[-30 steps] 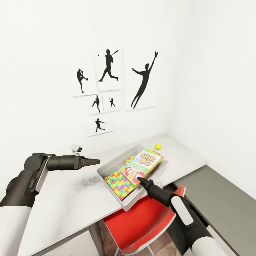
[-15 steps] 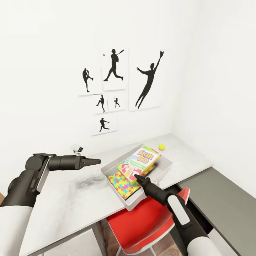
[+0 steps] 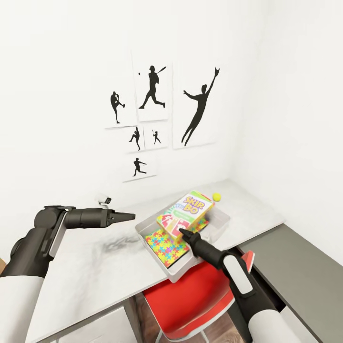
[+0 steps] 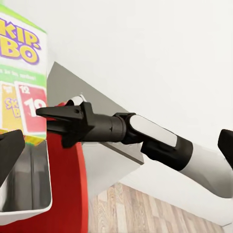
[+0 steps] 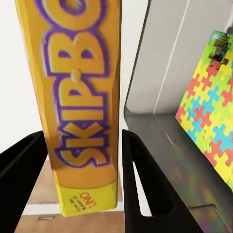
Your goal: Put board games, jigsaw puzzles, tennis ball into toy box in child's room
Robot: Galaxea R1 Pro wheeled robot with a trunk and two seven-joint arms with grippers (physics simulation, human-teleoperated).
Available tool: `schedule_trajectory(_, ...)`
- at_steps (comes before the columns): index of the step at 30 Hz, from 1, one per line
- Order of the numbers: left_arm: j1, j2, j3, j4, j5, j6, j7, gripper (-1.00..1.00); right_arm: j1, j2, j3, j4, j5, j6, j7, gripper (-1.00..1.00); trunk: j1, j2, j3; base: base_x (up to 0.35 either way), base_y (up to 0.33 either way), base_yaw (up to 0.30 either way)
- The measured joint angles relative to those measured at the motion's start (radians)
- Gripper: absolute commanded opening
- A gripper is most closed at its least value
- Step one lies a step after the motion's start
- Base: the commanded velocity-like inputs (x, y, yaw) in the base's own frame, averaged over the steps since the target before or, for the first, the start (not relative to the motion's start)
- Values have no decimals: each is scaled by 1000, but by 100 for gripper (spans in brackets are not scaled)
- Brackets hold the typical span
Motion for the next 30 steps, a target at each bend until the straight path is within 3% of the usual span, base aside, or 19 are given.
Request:
schedule_trajectory(7, 0, 0, -1, 0, -1, 0, 0, 100, -40, 16, 0, 0, -5, 6, -41, -100, 0, 0, 0, 0, 0, 0)
schedule_trajectory(8, 0, 0, -1, 0, -1, 0, 0, 100, -60, 17, -1, 2, 7, 6, -150, -100, 0, 0, 0, 0, 0, 0)
schedule_trajectory(17, 0, 0, -2, 0, -2, 0, 0, 100, -93, 31, 0, 8, -18, 24, -246, -100, 0, 0, 0, 0, 0, 0)
schedule_trajectory(30, 0, 0, -1, 0, -3, 0, 0, 100, -132, 42, -1, 13, -144, 37, -470, -100, 0, 0, 0, 0, 0, 0)
